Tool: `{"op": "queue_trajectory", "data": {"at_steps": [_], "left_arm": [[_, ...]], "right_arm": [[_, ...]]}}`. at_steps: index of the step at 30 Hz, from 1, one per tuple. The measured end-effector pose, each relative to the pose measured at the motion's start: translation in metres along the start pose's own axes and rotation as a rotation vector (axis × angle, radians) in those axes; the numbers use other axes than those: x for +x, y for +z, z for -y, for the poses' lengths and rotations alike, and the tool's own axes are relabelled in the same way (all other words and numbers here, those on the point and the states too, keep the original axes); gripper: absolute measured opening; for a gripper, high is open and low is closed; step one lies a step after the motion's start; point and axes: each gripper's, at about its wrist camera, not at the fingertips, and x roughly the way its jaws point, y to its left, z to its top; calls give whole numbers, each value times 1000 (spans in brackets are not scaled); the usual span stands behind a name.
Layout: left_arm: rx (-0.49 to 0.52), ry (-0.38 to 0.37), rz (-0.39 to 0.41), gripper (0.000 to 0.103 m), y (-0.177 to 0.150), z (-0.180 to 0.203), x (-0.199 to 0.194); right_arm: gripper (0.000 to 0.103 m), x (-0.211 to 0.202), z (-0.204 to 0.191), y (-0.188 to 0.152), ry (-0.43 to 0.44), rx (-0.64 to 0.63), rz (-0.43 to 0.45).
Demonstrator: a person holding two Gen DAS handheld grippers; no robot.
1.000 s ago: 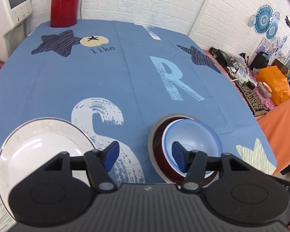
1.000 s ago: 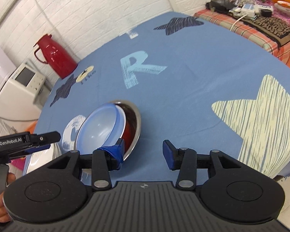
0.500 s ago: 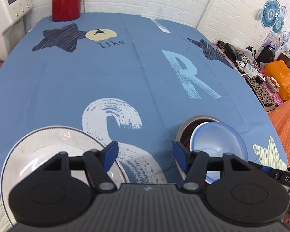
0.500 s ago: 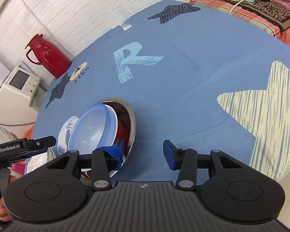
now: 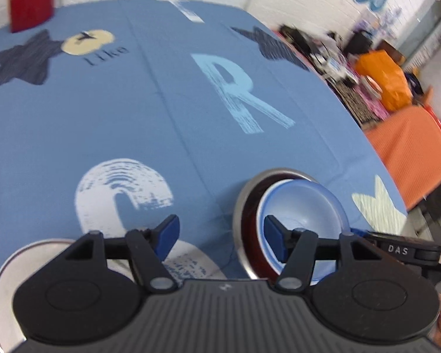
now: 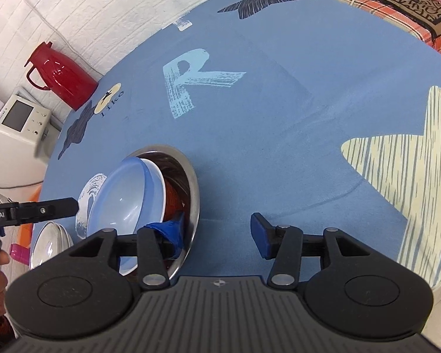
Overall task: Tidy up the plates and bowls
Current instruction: 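Lift the nested bowl stack with both tools and carry it over the plate stack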
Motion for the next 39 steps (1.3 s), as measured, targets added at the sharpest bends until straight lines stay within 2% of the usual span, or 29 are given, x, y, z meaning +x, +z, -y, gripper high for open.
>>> {"op": "queue_trajectory", "data": {"at_steps": [1, 5, 9, 16, 23, 26, 29, 30, 36, 39], "left_arm": [[12, -15, -26, 61, 3, -1, 6], [37, 55, -45, 61, 7, -2, 16], [72, 48, -75, 61, 5, -3, 19], [139, 86, -136, 63, 5, 5, 38], [101, 66, -127, 66, 2, -2, 40], [65, 72, -124, 77, 1, -8, 41], [63, 109, -126, 94, 0, -12, 44], [55, 108, -123, 96, -1, -14, 45], [55, 100, -110, 96, -2, -16, 43], [59, 100, -113, 95, -2, -16, 42]], "right_arm": [[34, 0, 1, 0, 4, 10, -3], [36, -1, 2, 0, 10, 10, -5], [36, 1, 3, 4, 16, 6, -14], [37, 4, -2, 6, 0, -40, -19], [44, 11, -14, 3, -48, -219, 32], [47, 12, -12, 3, -49, -238, 43], [49, 14, -14, 8, -59, -263, 16], [49, 15, -15, 10, -58, -274, 0], [51, 24, -25, 24, -102, -326, -122], [51, 27, -27, 27, -113, -325, -152]]}}
